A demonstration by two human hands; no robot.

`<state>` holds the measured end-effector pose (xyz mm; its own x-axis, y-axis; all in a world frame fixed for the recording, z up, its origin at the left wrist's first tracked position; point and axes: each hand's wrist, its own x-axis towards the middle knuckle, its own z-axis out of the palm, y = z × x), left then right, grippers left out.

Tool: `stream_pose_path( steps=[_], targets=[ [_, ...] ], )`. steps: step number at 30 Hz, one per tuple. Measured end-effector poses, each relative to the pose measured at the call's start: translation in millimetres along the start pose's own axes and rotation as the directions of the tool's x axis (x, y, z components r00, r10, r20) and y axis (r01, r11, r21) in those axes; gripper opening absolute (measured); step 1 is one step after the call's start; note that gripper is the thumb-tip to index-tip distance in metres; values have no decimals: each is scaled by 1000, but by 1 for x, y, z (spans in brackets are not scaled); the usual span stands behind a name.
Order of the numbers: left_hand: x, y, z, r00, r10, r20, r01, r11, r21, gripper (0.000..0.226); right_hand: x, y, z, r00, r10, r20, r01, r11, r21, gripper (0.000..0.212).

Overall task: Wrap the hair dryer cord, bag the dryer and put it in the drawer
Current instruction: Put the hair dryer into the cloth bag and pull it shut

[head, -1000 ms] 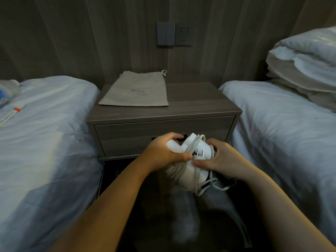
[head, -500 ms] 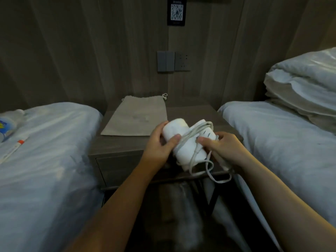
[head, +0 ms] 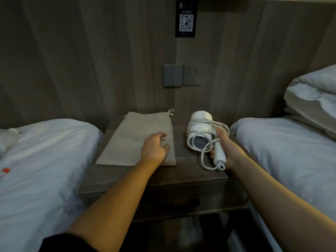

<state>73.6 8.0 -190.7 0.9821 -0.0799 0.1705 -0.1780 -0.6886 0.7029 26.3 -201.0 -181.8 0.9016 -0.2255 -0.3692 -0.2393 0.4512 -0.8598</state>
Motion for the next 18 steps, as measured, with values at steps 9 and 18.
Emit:
stream_pose_path(
  steps=[9,18],
  targets=[
    [56,13,26,995,-91,29,72,915,397,63,14,13,-6,982,-117,-146,105,991,-85,55],
    [89,28,35,994,-101,47,56,821,568,36,14,15,-12,976,-207,-73,204,978,-46,41]
  ],
)
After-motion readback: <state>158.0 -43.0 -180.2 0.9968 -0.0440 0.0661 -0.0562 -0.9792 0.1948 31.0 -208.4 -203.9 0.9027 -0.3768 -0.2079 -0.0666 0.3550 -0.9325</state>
